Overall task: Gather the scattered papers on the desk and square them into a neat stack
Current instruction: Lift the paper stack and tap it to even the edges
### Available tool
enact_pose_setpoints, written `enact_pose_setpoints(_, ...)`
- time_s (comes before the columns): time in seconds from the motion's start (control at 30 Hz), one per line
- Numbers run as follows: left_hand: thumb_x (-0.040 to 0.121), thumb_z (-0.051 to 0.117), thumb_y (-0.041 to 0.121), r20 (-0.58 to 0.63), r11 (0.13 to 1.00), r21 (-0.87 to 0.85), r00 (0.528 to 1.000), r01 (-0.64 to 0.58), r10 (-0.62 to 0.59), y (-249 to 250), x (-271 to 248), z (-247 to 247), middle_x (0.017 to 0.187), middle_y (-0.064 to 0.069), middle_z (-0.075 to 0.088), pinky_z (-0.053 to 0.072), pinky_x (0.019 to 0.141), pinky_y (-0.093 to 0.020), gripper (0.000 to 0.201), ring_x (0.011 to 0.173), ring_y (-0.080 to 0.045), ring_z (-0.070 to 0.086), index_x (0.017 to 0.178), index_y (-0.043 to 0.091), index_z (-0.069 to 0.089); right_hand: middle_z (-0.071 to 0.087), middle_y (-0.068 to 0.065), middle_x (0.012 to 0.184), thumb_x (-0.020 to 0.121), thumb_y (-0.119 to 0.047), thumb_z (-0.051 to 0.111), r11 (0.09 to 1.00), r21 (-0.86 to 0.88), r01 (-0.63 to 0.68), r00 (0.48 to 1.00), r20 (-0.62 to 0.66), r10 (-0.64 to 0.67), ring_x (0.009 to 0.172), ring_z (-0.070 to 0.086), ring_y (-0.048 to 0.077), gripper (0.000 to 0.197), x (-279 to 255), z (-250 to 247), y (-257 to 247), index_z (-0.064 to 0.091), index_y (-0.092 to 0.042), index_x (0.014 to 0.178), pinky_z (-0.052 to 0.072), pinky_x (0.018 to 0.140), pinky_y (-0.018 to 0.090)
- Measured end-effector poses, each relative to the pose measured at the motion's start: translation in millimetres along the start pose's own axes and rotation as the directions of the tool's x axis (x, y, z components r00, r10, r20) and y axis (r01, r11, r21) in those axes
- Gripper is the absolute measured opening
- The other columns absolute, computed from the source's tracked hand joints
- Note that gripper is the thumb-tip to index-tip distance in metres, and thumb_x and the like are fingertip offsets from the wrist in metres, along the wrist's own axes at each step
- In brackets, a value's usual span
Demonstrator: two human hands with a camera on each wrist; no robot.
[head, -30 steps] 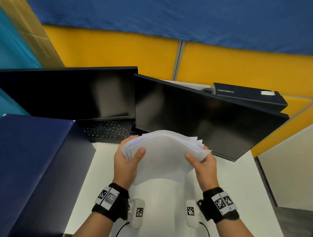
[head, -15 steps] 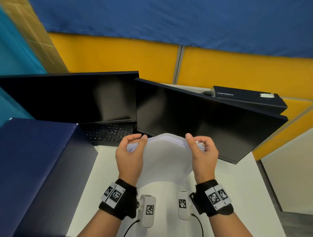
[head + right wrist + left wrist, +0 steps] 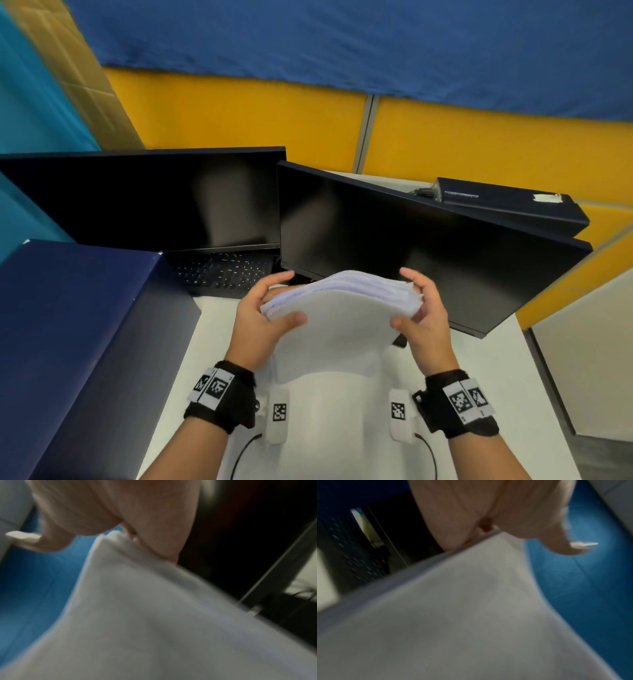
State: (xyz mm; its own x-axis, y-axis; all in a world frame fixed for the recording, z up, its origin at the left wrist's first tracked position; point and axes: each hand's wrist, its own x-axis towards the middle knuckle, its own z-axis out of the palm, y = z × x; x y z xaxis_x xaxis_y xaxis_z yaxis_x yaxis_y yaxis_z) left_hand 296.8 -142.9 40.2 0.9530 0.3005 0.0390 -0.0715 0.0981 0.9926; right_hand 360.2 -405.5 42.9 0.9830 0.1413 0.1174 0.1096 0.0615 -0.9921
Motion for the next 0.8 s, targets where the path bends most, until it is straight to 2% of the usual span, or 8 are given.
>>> enact_pose_setpoints(0.07, 0.052, 0.095, 0.014, 0.074, 0.986, 0.112, 0.989, 0.122, -0.131, -21, 1, -11, 0.103, 0.001, 0.079, 0.059, 0.076, -0.024, 0.062, 0.103, -0.024, 0.073, 0.11, 0.019, 0.072, 0.068, 0.01, 0.117, 0.054, -0.012, 0.086, 0.991, -0.014, -0.136, 0.985, 0.102, 0.137, 0.105, 0.067, 0.026, 0.078, -3, -11, 15, 0.059, -0.02, 0.126, 0.059, 0.083, 0.038)
enact_pose_setpoints(0.17, 0.068, 0.091, 0.01, -0.003, 0.945, 0.239, 0.974, 0.221, -0.227, -44, 1, -10, 0.088, 0.007, 0.08, 0.058, 0.069, -0.018, 0.033, 0.098, -0.024, 0.075, 0.095, 0.021, 0.075, 0.077, 0.001, 0.108, 0.067, -0.005, 0.089, 0.963, -0.186, -0.197, 0.978, 0.027, 0.206, 0.102, 0.073, 0.02, 0.047, -7, -8, 29, 0.074, -0.027, 0.105, 0.057, 0.092, 0.046)
enact_pose_setpoints(0.27, 0.074, 0.087, 0.015, -0.028, 0.957, 0.263, 0.992, 0.126, -0.124, -35, 4, -8, 0.097, 0.002, 0.08, 0.06, 0.081, -0.025, 0.03, 0.096, -0.014, 0.075, 0.103, 0.017, 0.077, 0.079, -0.008, 0.099, 0.073, -0.002, 0.083, 0.975, -0.151, -0.16, 0.986, -0.063, 0.152, 0.099, 0.074, 0.021, 0.039, -12, 1, 19, 0.079, -0.038, 0.088, 0.059, 0.085, 0.039)
enact_pose_setpoints(0.37, 0.076, 0.085, 0.008, 0.043, 0.964, 0.262, 0.999, -0.042, 0.032, -20, 2, -12, 0.105, 0.002, 0.079, 0.056, 0.087, -0.02, 0.036, 0.099, -0.006, 0.073, 0.11, 0.013, 0.075, 0.078, -0.008, 0.103, 0.077, -0.002, 0.081, 0.991, -0.129, -0.036, 0.999, -0.04, 0.031, 0.098, 0.074, 0.016, 0.041, -18, -2, 2, 0.078, -0.039, 0.094, 0.059, 0.081, 0.036)
enact_pose_setpoints(0.43, 0.073, 0.087, 0.008, 0.098, 0.958, 0.279, 0.995, -0.06, 0.034, -23, -3, -14, 0.107, 0.003, 0.078, 0.054, 0.086, -0.016, 0.04, 0.101, -0.005, 0.072, 0.111, 0.013, 0.075, 0.078, -0.009, 0.103, 0.076, -0.002, 0.082, 0.986, -0.159, -0.039, 0.999, -0.031, 0.034, 0.097, 0.074, 0.013, 0.038, -20, -4, 0, 0.077, -0.033, 0.097, 0.06, 0.084, 0.035)
enact_pose_setpoints(0.57, 0.072, 0.089, 0.011, 0.093, 0.931, 0.363, 0.996, -0.043, 0.009, -49, -6, -7, 0.11, 0.004, 0.077, 0.053, 0.093, -0.021, 0.04, 0.107, -0.007, 0.07, 0.11, 0.013, 0.077, 0.071, -0.036, 0.096, 0.076, 0.003, 0.08, 0.95, -0.299, -0.093, 0.986, 0.108, 0.131, 0.094, 0.067, -0.013, 0.06, -24, 0, 20, 0.074, -0.055, 0.09, 0.052, 0.089, 0.01)
enact_pose_setpoints(0.63, 0.073, 0.088, 0.012, 0.041, 0.942, 0.336, 0.999, 0.018, -0.034, -53, -4, -3, 0.106, 0.005, 0.078, 0.056, 0.092, -0.028, 0.036, 0.102, -0.006, 0.072, 0.107, 0.013, 0.078, 0.071, -0.037, 0.092, 0.075, 0.001, 0.081, 0.951, -0.277, -0.139, 0.985, 0.057, 0.16, 0.091, 0.067, -0.014, 0.05, -21, 0, 32, 0.074, -0.047, 0.088, 0.05, 0.084, 0.007)
enact_pose_setpoints(0.8, 0.071, 0.087, 0.008, -0.048, 0.982, 0.17, 0.996, 0.082, -0.075, -33, 8, -18, 0.103, -0.002, 0.079, 0.06, 0.083, -0.033, 0.039, 0.096, -0.015, 0.075, 0.107, 0.012, 0.075, 0.078, -0.003, 0.077, 0.074, -0.006, 0.082, 0.949, -0.148, -0.278, 0.96, -0.001, 0.281, 0.072, 0.071, 0.011, 0.014, -22, -22, 50, 0.076, -0.013, 0.084, 0.057, 0.074, 0.029)
